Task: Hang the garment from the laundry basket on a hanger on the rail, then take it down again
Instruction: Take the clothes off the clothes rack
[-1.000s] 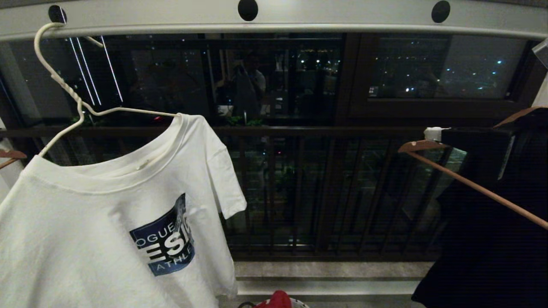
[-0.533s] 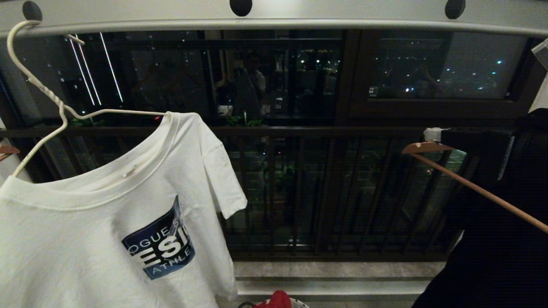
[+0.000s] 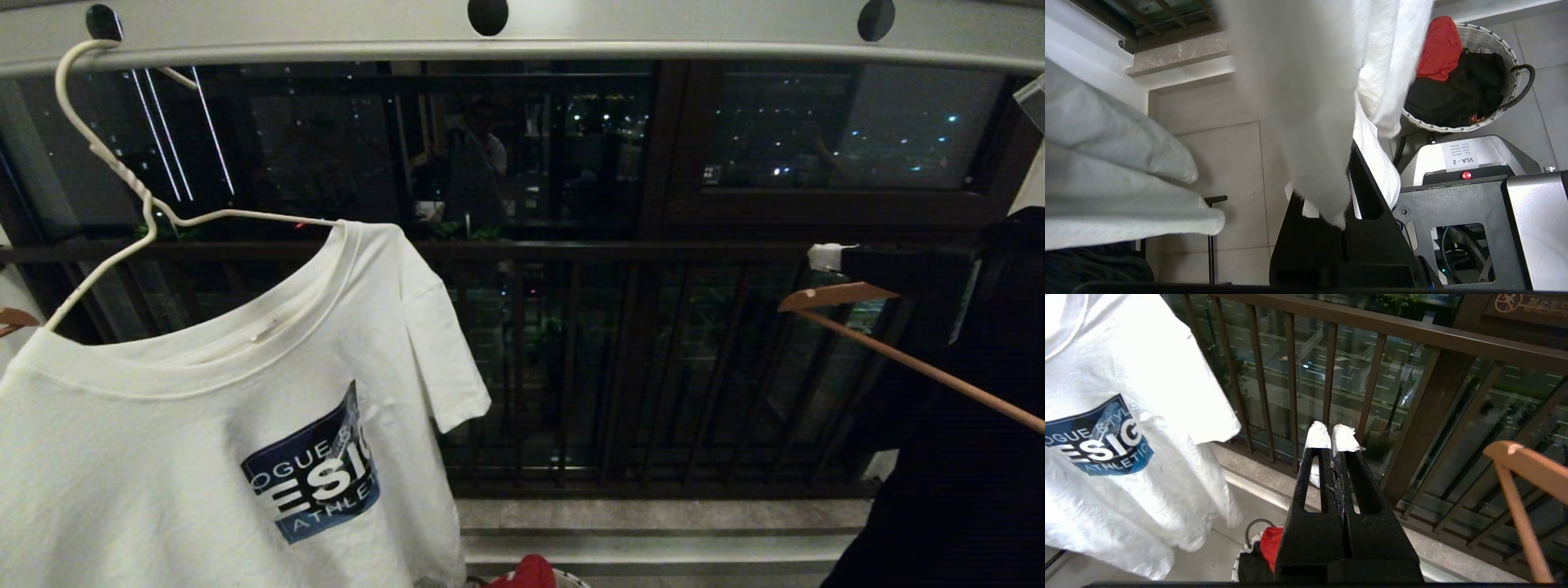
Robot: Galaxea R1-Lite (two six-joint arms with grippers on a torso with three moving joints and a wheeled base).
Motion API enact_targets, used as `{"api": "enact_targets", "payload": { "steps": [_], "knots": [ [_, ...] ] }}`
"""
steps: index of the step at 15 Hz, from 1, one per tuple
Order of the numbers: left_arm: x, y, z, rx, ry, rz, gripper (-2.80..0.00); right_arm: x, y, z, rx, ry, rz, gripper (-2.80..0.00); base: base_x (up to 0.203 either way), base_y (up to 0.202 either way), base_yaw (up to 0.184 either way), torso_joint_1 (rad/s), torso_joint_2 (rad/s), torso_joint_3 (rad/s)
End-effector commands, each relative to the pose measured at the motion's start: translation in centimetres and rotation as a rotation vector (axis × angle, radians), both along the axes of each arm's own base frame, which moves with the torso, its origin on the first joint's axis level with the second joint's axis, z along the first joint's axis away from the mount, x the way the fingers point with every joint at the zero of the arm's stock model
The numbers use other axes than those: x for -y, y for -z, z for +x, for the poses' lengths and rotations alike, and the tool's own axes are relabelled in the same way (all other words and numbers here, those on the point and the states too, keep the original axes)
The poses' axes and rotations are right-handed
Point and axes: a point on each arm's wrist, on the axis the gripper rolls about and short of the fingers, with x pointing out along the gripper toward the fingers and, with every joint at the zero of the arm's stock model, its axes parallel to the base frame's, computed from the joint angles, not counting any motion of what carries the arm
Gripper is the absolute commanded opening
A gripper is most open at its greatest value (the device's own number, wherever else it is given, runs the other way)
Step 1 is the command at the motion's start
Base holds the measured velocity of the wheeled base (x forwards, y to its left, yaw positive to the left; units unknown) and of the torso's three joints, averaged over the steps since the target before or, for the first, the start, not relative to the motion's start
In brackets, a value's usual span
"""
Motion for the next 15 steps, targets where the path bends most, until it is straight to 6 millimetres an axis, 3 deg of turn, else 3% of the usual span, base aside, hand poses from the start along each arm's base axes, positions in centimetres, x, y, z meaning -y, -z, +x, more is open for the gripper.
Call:
{"api": "enact_targets", "payload": {
  "steps": [1, 2, 8, 15],
  "knots": [
    [0.0, -0.1, -0.1, 0.003, 0.0, 0.002, -2.8, 0.0, 0.0, 0.0, 0.001, -0.001, 0.001, -2.8, 0.0, 0.0, 0.0, 0.0, 0.0, 0.0],
    [0.0, -0.5, -0.1, 0.015, 0.001, 0.001, 0.0, 0.0, 0.0, 0.0, 0.002, -0.001, 0.001, -2.8, 0.0, 0.0, 0.0, 0.0, 0.0, 0.0],
    [-0.1, -1.9, -0.4, 0.071, -0.011, 0.002, 0.0, 0.0, -0.1, -0.1, 0.005, -0.001, 0.003, -2.8, 0.0, 0.0, 0.0, 0.0, 0.0, 0.0],
    [-0.4, -6.8, -1.7, 0.27, -0.05, -0.007, 0.0, 0.1, -0.3, -0.2, 0.011, 0.0, 0.009, -2.8, 0.0, 0.0, 0.0, 0.0, 0.0, 0.0]
  ]
}}
